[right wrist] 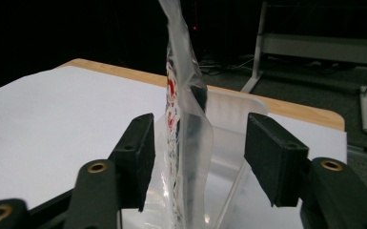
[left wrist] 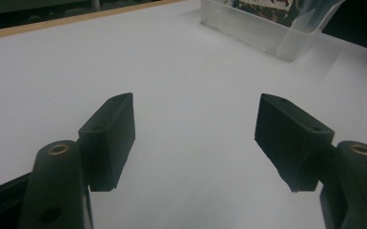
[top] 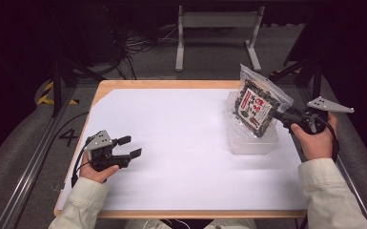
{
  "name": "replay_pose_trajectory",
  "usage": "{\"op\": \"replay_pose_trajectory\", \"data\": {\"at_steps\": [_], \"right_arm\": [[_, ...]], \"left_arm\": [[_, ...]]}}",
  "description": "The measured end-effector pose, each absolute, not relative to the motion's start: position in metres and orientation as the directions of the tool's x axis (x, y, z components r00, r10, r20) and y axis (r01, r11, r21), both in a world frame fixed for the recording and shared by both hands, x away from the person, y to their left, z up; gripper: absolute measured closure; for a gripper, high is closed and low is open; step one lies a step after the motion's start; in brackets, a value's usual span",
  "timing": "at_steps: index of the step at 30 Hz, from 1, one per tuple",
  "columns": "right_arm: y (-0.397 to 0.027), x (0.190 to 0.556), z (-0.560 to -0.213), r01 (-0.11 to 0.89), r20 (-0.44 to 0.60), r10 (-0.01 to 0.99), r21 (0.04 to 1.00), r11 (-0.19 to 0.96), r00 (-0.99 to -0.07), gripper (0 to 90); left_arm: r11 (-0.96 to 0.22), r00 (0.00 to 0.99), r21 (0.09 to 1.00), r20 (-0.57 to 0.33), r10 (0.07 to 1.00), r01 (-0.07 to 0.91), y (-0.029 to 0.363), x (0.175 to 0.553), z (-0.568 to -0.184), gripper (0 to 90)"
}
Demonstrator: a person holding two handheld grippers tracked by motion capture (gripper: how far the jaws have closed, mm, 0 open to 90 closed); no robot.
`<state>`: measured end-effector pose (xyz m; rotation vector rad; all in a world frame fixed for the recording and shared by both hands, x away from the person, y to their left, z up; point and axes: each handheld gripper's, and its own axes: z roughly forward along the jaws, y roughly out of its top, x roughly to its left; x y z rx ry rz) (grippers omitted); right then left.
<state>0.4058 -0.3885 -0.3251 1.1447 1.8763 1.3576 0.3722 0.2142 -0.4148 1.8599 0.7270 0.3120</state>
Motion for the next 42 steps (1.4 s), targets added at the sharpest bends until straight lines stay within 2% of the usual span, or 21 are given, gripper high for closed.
{"op": "replay_pose_trajectory", "data": {"at_steps": [6,12,19,30,42], "right_arm": [[-0.384,0.382,-0.315,0.264,0.016,0.866,0.955,0.134,-0.499,34.6],[-0.376,0.360,-0.311,0.220,-0.032,0.864,0.961,0.164,-0.503,32.1],[-0.364,0.341,-0.311,0.169,-0.047,0.819,0.970,0.174,-0.572,27.9],[-0.339,0.331,-0.325,0.147,-0.043,0.733,0.970,0.193,-0.679,23.0],[-0.315,0.326,-0.349,0.142,-0.031,0.709,0.973,0.184,-0.705,22.5]], "left_arm": [[-0.232,0.780,0.917,-0.121,0.614,0.324,0.219,0.361,-0.415,30.7],[-0.215,0.777,0.923,-0.126,0.617,0.320,0.225,0.354,-0.415,30.1],[-0.210,0.781,0.925,-0.128,0.612,0.316,0.226,0.350,-0.415,28.8],[-0.204,0.786,0.924,-0.143,0.601,0.324,0.225,0.348,-0.414,27.9],[-0.202,0.790,0.927,-0.139,0.597,0.315,0.224,0.347,-0.414,28.0]]}}
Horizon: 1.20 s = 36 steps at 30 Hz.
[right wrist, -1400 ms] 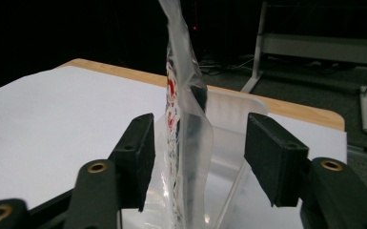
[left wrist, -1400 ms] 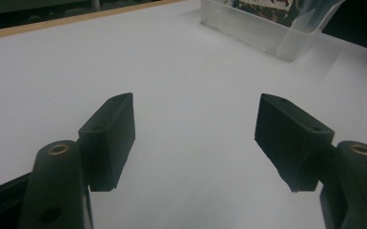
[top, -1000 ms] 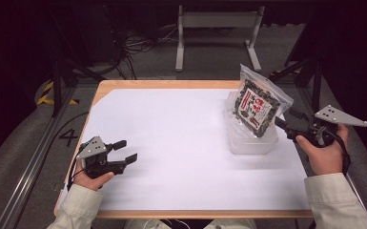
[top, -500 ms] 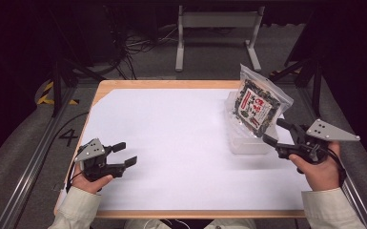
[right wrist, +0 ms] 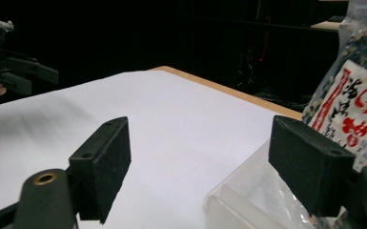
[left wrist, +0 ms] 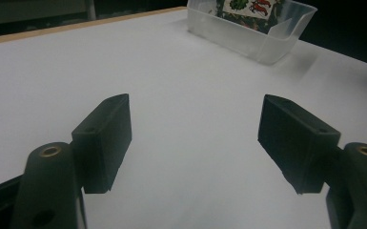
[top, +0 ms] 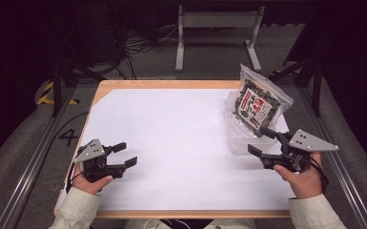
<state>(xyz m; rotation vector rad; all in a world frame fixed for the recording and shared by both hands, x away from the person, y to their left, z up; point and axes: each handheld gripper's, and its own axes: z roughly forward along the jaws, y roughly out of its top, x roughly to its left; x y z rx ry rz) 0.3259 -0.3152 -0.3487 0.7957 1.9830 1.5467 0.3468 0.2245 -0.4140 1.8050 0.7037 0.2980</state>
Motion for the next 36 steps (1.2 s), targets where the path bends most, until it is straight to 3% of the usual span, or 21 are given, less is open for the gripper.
{"op": "replay_pose_trajectory", "data": {"at_steps": [36], "right_arm": [[-0.282,0.328,-0.433,0.204,-0.008,0.700,0.954,0.219,-0.715,22.5]], "left_arm": [[-0.191,0.784,0.931,-0.138,0.605,0.311,0.226,0.347,-0.421,27.7]]}}
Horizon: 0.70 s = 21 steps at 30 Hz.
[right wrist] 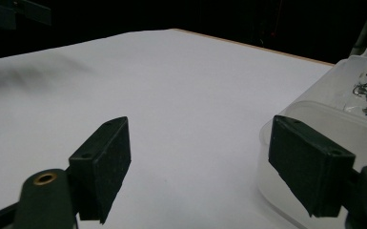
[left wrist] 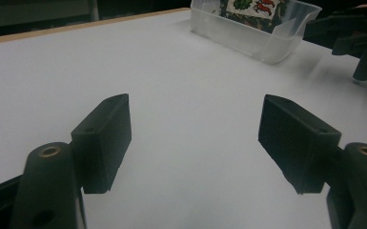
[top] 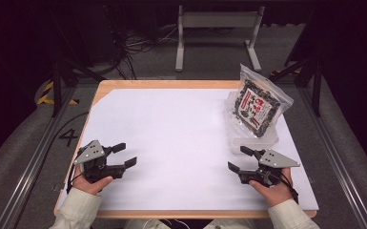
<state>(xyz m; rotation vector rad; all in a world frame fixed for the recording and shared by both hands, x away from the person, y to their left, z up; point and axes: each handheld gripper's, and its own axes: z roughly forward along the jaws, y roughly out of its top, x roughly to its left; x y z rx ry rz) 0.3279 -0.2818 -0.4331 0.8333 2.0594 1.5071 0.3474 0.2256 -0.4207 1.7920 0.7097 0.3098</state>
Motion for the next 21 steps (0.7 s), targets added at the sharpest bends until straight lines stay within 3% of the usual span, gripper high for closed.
{"op": "replay_pose_trajectory", "data": {"at_steps": [21], "right_arm": [[-0.2763,0.3337,-0.4429,0.243,0.000,0.688,0.936,0.256,-0.726,21.3]], "left_arm": [[-0.217,0.787,0.923,-0.130,0.603,0.319,0.2209,0.3483,-0.4274,27.2]]}}
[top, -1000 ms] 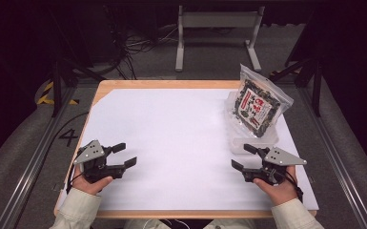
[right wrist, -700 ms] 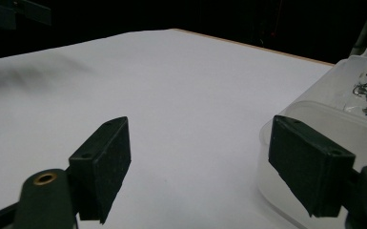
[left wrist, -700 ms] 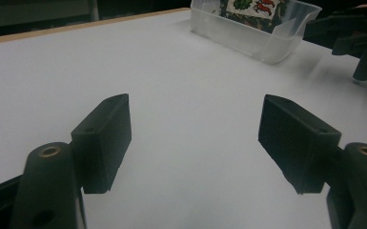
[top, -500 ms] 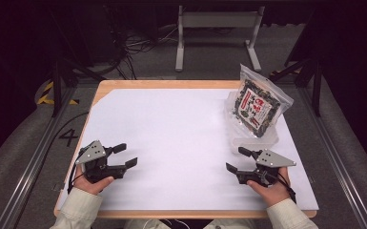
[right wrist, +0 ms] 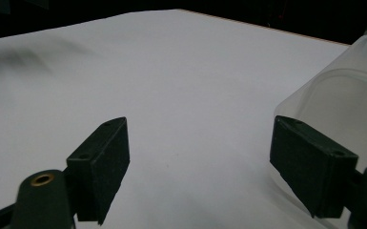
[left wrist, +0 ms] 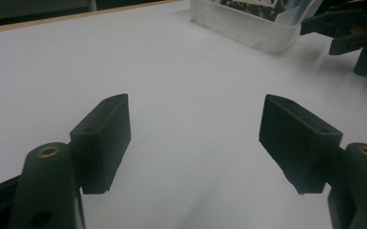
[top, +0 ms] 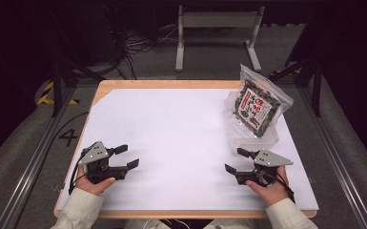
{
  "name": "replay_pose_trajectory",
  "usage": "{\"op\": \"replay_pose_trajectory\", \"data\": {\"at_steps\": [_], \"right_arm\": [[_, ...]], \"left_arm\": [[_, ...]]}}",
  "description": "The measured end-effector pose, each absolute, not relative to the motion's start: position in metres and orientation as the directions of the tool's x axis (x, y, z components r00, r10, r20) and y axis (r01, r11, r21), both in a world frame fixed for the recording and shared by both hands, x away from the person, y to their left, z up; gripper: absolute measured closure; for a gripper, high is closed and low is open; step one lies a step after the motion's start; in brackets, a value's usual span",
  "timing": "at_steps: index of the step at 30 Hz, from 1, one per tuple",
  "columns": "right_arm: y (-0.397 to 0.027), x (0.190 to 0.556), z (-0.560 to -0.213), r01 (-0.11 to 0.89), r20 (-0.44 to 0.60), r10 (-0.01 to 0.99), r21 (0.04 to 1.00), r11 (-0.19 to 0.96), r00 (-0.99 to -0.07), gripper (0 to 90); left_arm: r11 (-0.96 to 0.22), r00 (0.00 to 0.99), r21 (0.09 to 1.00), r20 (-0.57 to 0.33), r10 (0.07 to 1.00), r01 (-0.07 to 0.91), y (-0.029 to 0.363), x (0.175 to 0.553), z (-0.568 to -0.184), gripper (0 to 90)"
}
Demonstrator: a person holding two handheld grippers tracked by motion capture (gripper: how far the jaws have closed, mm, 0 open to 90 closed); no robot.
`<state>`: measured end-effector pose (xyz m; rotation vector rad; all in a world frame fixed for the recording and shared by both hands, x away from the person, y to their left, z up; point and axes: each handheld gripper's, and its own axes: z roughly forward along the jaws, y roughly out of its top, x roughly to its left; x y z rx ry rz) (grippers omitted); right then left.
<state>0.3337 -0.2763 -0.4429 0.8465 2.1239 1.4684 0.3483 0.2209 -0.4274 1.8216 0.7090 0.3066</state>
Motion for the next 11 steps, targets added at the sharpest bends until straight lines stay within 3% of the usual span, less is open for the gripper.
{"op": "replay_pose_trajectory", "data": {"at_steps": [11], "right_arm": [[-0.2740,0.3349,-0.4431,0.250,-0.011,0.688,0.927,0.279,-0.725,18.5]], "left_arm": [[-0.223,0.785,0.919,-0.130,0.606,0.324,0.2215,0.3491,-0.4293,27.2]]}}
